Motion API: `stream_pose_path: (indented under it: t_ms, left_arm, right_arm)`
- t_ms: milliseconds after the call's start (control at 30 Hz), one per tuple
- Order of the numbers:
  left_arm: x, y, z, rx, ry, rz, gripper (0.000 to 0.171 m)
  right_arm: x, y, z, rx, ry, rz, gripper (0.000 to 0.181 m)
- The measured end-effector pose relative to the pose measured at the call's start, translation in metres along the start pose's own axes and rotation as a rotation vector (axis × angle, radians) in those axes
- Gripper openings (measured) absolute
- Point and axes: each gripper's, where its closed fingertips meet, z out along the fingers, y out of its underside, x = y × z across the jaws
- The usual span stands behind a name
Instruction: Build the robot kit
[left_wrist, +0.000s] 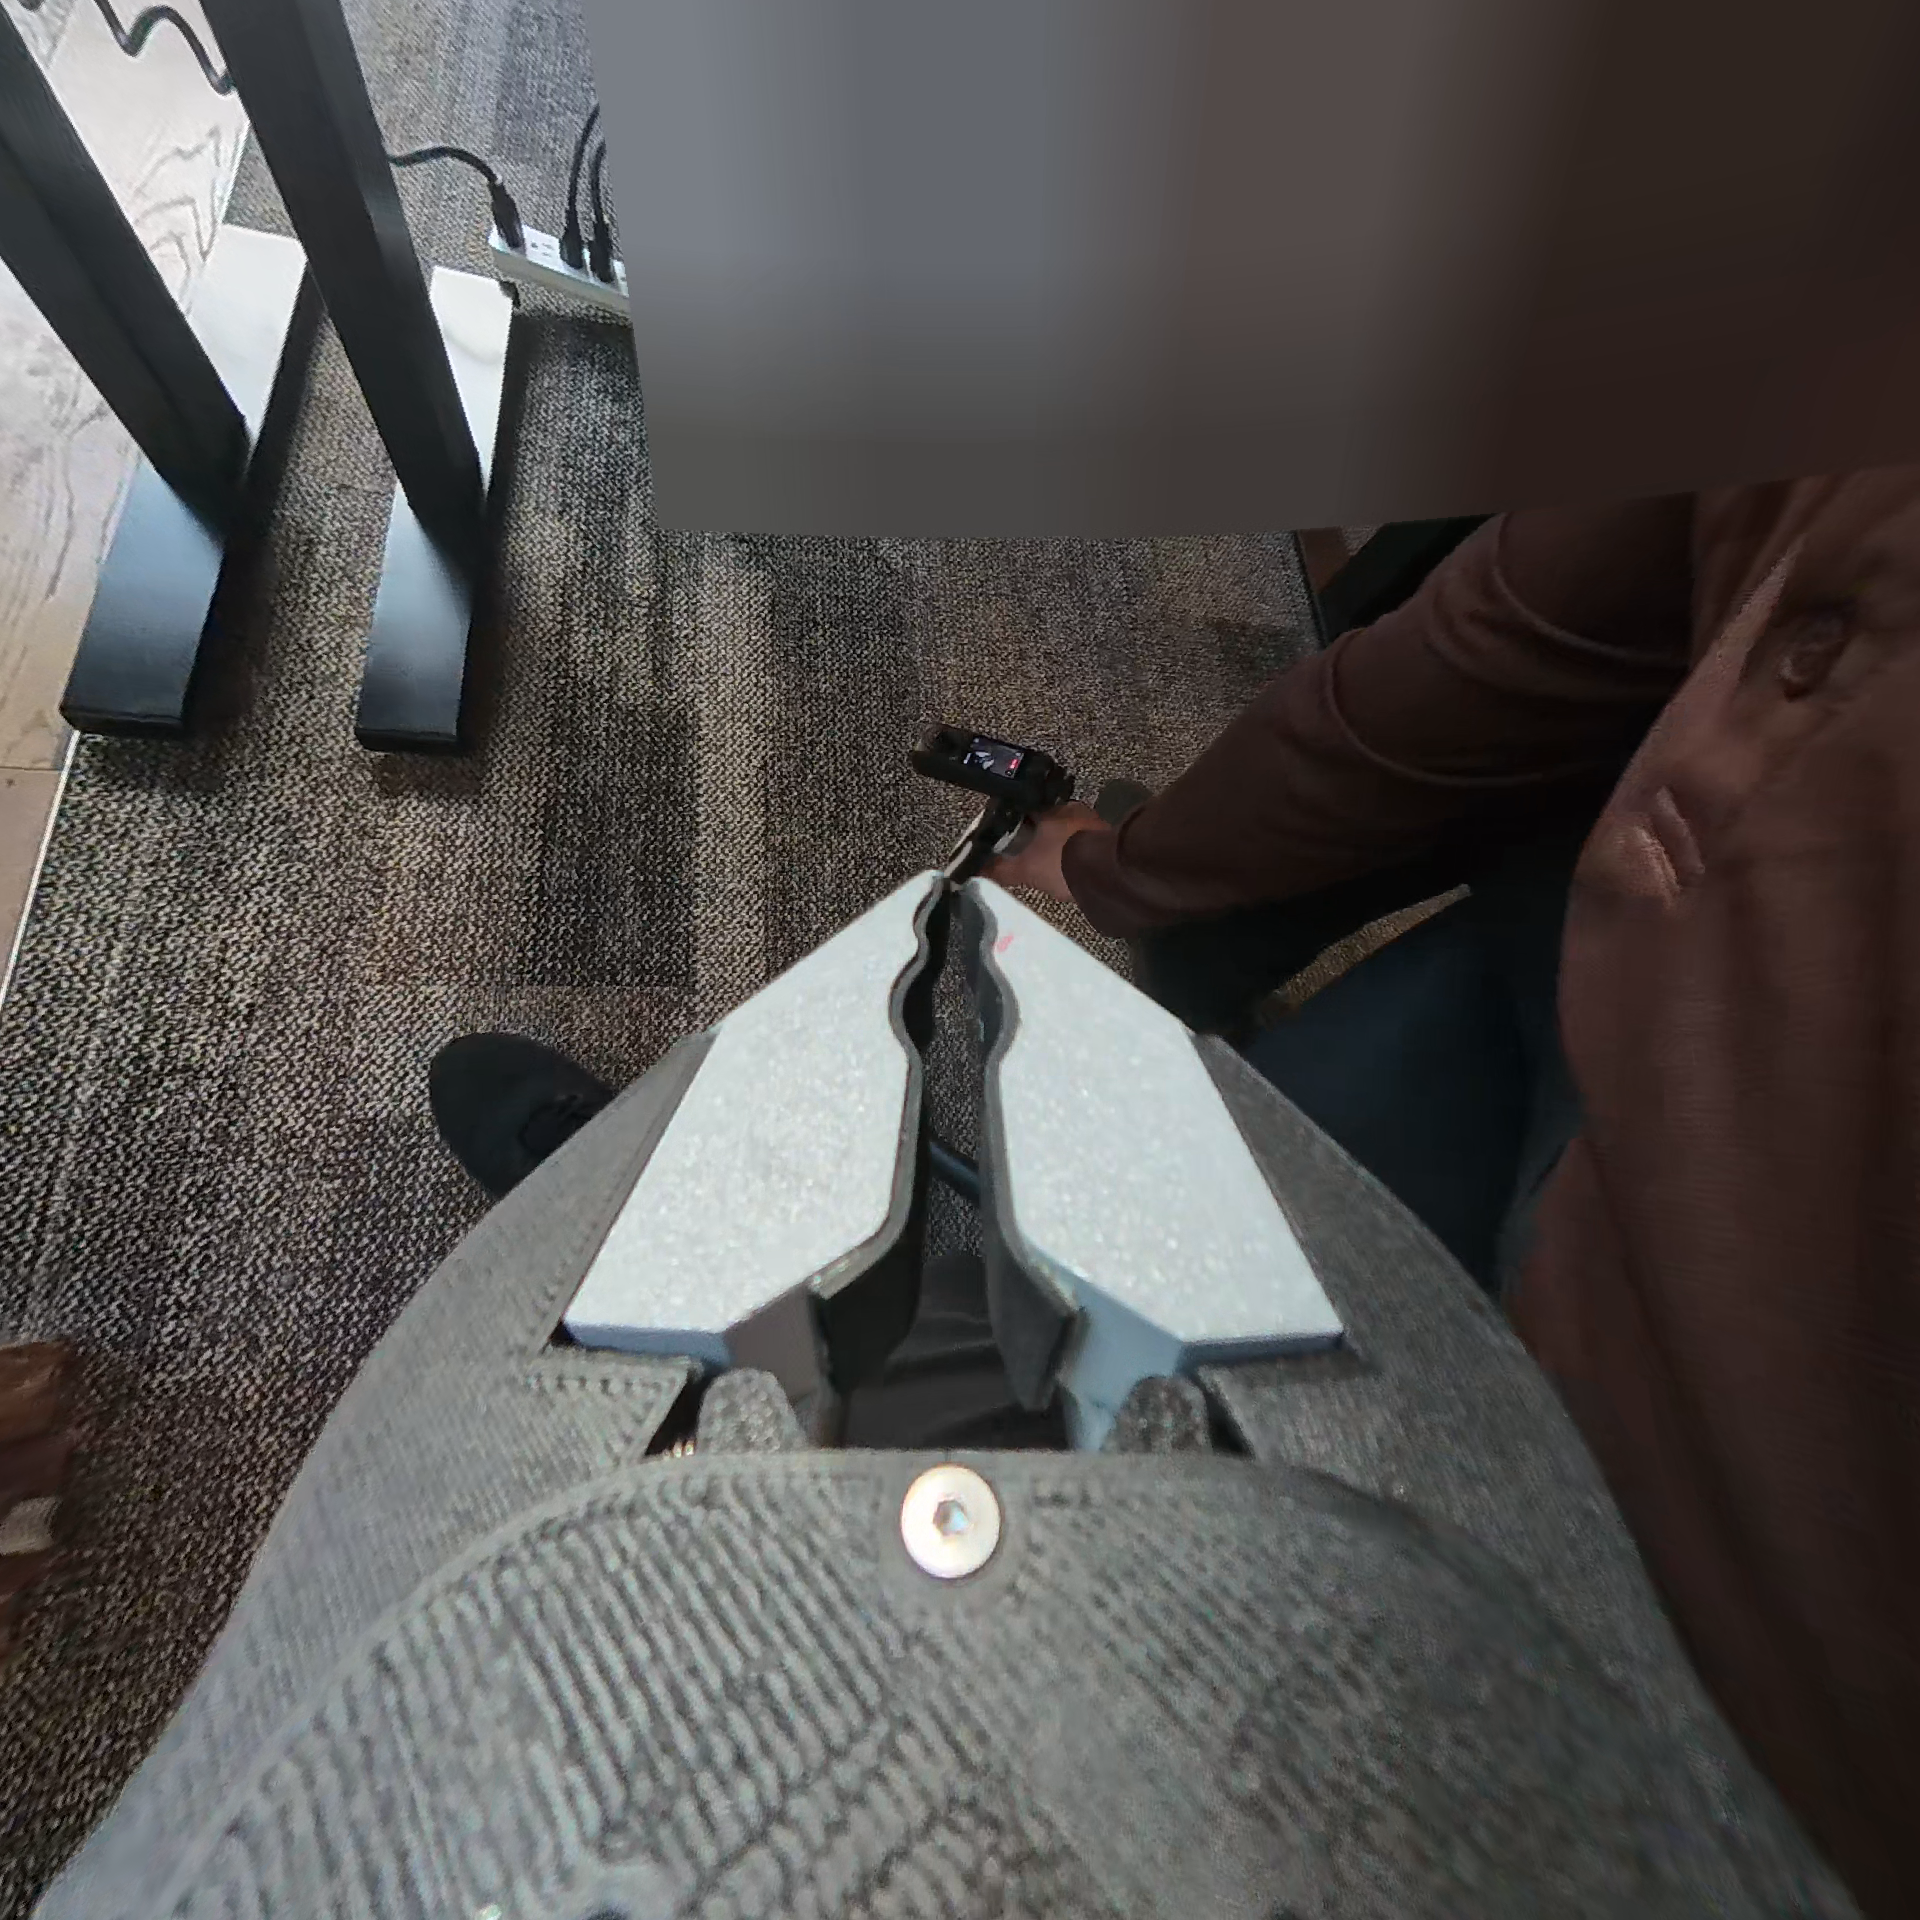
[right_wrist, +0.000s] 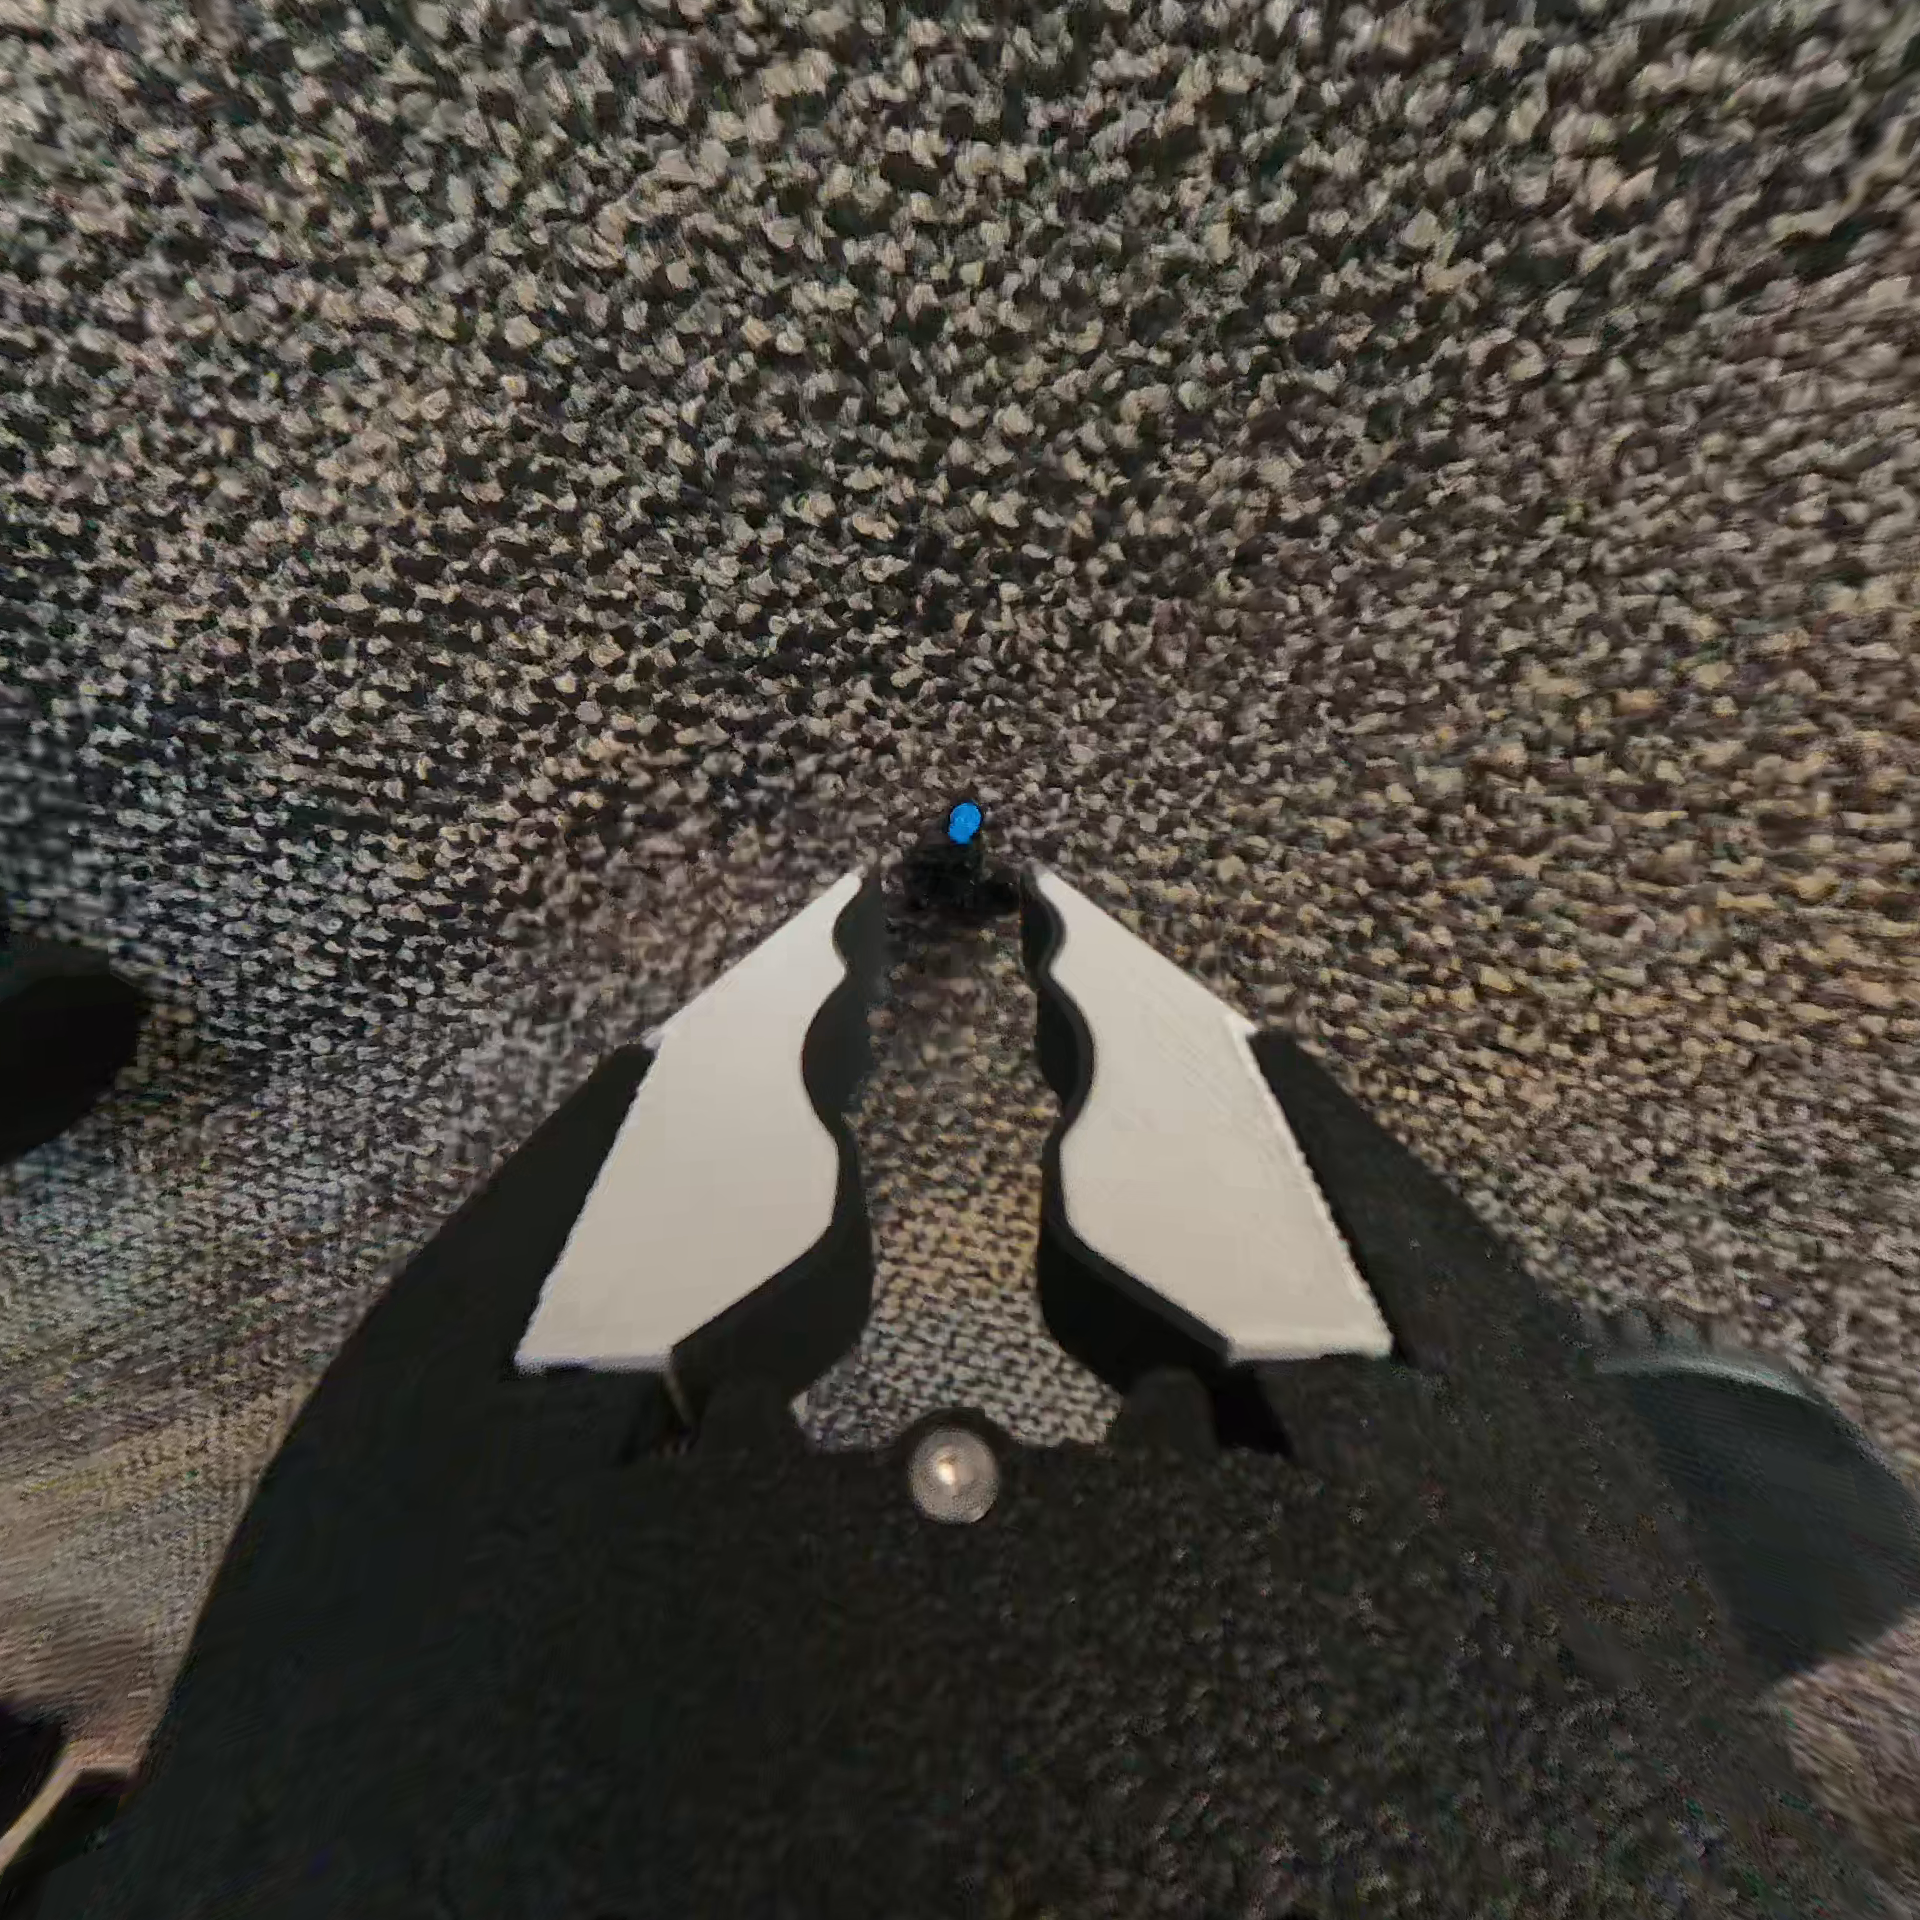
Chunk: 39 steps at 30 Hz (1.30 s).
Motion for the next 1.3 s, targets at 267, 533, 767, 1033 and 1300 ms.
stream_pose_path:
  t_ms: [267, 533, 767, 1033, 1300]
  left_arm:
    - [-0.012, -0.021, 0.023, -0.023, 0.029, 0.046, 0.000]
    - [0.019, -0.059, 0.057, -0.116, 0.119, 0.200, 0.000]
    - [0.068, -0.055, 0.069, -0.246, 0.195, 0.446, 0.012]
    - [0.198, -0.076, 0.015, 0.010, 0.512, 0.614, 0.031]
    - [0.353, -0.100, -0.067, 0.212, 0.865, 0.379, 0.033]
  right_arm:
    - [-0.005, -0.020, -0.015, 0.036, -0.119, 0.062, 0.001]
    - [-0.082, -0.085, -0.231, 0.308, -0.424, 0.071, 0.000]
    - [-0.192, -0.043, -0.459, 0.498, -0.609, -0.200, 0.000]
    - [-0.259, 0.056, -0.723, 0.953, -0.792, -0.360, 0.000]
    - [-0.265, 0.137, -0.832, 1.357, -0.747, -0.555, 0.000]
